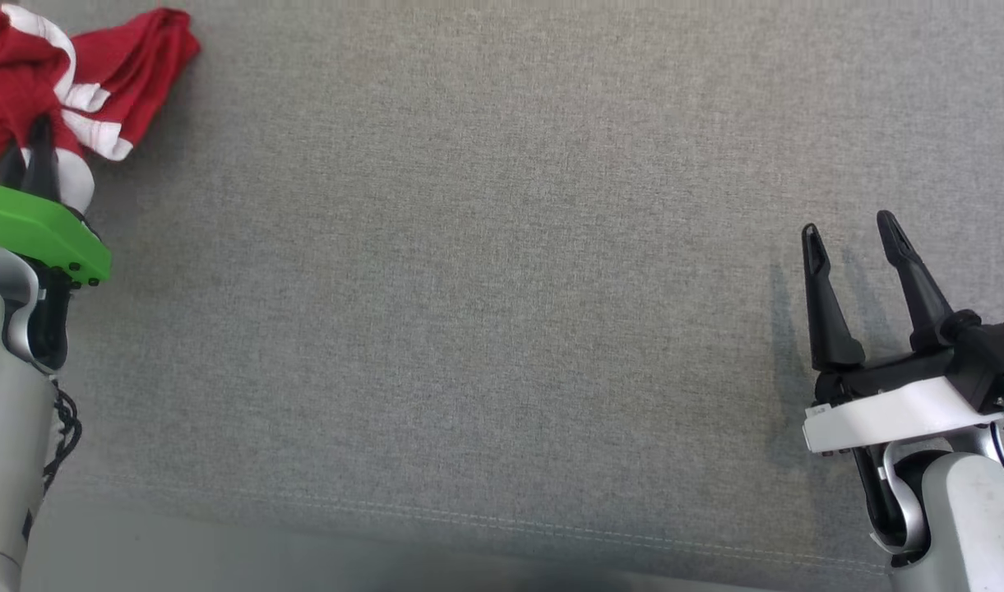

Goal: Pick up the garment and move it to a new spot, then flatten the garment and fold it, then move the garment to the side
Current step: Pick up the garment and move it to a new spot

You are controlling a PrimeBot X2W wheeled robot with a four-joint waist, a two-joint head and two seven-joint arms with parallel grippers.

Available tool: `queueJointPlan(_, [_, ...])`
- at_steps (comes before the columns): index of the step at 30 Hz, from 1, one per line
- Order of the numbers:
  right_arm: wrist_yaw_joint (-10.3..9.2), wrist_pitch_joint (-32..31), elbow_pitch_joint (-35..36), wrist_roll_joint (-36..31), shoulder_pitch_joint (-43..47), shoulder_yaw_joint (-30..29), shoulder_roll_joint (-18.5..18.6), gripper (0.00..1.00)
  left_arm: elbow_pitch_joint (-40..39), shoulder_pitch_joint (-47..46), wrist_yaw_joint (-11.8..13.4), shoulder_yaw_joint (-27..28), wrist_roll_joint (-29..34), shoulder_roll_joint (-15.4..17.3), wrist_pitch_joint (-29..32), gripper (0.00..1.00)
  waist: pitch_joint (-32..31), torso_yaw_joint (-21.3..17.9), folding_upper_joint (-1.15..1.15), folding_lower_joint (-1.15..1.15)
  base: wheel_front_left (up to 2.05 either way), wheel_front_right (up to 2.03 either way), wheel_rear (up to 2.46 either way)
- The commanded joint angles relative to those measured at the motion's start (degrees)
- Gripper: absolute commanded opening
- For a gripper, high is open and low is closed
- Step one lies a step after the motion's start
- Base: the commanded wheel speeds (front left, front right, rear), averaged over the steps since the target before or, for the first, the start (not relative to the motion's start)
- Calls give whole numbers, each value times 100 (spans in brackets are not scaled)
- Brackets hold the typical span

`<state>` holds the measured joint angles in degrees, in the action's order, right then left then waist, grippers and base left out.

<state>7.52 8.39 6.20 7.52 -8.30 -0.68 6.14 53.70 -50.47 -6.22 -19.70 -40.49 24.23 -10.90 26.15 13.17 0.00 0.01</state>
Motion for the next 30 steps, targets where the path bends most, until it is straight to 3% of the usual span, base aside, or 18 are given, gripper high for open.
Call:
queueJointPlan(1, [-7, 50, -23, 78, 77, -24, -16, 100, -147, 53, 77, -23, 101, 76, -107, 0, -368, -38, 0, -1, 0, 0, 0])
queueJointPlan(8, [-7, 198, -188, 145, 274, -16, -181, 100, -1677, 762, 646, -148, 431, 279, -256, 0, -913, -414, 0, -1, 0, 0, 0])
queueJointPlan(13, [-7, 283, -260, 199, 453, -45, -263, 100, -3263, 1617, 1192, -333, 611, 352, 18, 0, -1182, -774, 0, -1, 0, 0, 0])
queueJointPlan(18, [-7, 314, -294, 231, 573, -79, -295, 100, -4610, 2266, 1559, -783, 816, 256, 535, 0, -1309, -1162, 0, -1, 0, 0, 0])
queueJointPlan(23, [-7, 345, -301, 274, 509, -30, -305, 100, -5074, 2471, 1534, -1295, 920, 25, 911, 0, -1278, -1567, 0, -1, 0, 0, 0])
queueJointPlan(30, [-7, 481, -473, 536, 369, 69, -314, 100, -4670, 2087, 1090, -2213, 1196, -451, 1375, 0, -1028, -2271, 0, -1, 0, 0, 0])
